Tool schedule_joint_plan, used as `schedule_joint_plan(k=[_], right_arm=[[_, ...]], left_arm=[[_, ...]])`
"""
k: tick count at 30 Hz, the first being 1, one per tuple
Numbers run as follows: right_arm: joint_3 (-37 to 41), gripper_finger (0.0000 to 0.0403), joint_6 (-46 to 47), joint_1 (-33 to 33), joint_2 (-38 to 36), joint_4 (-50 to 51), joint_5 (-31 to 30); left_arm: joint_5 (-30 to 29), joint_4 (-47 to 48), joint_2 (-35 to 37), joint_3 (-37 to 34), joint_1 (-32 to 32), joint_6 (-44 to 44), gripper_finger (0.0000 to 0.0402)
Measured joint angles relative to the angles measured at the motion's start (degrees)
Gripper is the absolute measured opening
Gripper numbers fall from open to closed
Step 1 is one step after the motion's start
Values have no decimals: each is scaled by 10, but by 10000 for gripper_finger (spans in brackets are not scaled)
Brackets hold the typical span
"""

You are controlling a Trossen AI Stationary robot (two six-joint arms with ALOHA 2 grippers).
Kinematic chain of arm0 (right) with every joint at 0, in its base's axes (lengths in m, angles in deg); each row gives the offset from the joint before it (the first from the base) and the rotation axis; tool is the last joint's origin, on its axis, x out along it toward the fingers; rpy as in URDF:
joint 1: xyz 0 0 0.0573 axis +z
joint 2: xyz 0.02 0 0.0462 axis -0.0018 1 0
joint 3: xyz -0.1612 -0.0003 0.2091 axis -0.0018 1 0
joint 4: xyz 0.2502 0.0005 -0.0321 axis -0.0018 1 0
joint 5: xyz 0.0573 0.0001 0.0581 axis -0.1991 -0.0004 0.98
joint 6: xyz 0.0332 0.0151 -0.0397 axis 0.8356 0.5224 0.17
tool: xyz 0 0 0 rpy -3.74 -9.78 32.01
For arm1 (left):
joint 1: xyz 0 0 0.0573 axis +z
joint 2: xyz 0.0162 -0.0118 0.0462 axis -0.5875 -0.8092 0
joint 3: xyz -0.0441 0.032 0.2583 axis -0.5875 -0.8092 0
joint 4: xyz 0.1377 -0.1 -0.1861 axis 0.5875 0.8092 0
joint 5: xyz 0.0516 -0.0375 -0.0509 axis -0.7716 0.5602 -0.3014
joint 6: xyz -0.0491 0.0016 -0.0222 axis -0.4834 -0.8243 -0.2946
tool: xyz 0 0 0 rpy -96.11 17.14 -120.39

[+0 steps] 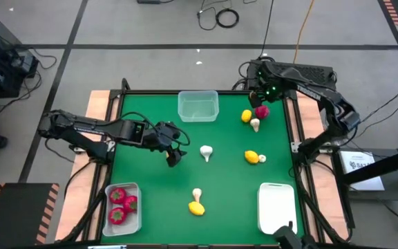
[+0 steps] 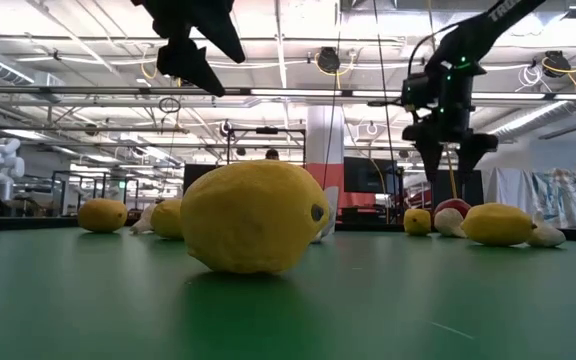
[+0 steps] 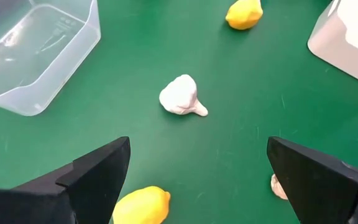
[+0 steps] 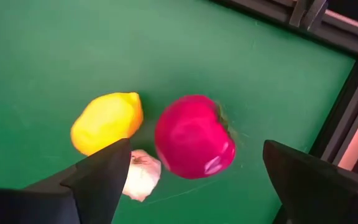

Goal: Sort produce into baskets
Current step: Put the tomato into the gray bin

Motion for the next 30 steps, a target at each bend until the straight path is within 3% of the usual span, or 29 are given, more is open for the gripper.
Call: schedule_joint_plan(k=[15,30], right_arm=[[0,356,2,-23,84,3,6],[1,356,-11,-22,89,10,4]], left_arm=[[-16,0,0,0,0,-20,384],[-32,0,0,0,1,-30,384]])
